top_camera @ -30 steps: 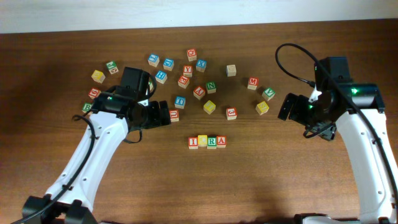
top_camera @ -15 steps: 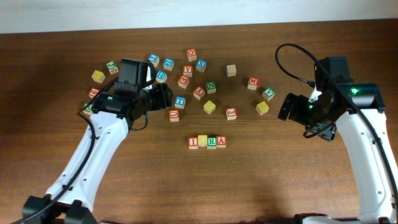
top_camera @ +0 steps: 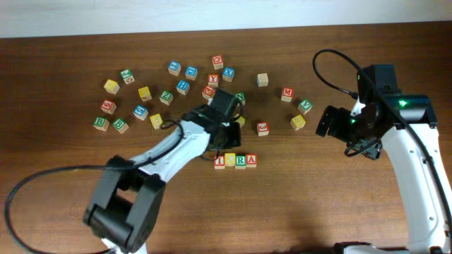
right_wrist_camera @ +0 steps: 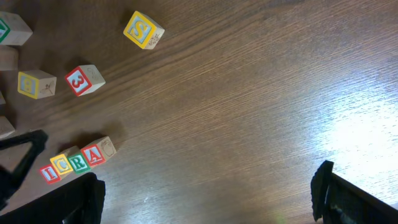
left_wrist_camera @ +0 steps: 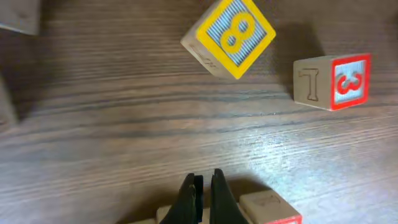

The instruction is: Spell out ICRA

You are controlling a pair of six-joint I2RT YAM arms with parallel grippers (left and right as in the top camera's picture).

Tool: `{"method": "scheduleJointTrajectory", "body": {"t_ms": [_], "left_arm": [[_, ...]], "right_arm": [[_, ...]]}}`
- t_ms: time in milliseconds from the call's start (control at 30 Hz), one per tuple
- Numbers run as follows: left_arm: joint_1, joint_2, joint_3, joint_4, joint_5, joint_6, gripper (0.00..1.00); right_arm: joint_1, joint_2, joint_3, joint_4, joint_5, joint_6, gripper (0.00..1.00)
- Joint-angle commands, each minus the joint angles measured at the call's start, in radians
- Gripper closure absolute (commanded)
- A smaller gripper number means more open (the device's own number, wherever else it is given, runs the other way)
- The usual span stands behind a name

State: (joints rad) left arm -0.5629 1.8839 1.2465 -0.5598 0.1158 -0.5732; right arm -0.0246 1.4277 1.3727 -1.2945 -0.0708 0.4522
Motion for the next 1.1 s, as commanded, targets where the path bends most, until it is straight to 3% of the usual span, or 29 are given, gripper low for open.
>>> {"method": "scheduleJointTrajectory", "body": {"t_ms": [0,1067], "left_arm": [[-0.018,0.026,0.011,0.016,-0.008,-0.018,1.0],[-0.02,0.026,0.011,-0.112,0.023,-0.018,1.0]], "right_arm": [[-0.003,-0.011,0.013,0.0,0.008,-0.002,0.02],[-0.003,-0.011,0.013,0.0,0.008,-0.002,0.02]]}}
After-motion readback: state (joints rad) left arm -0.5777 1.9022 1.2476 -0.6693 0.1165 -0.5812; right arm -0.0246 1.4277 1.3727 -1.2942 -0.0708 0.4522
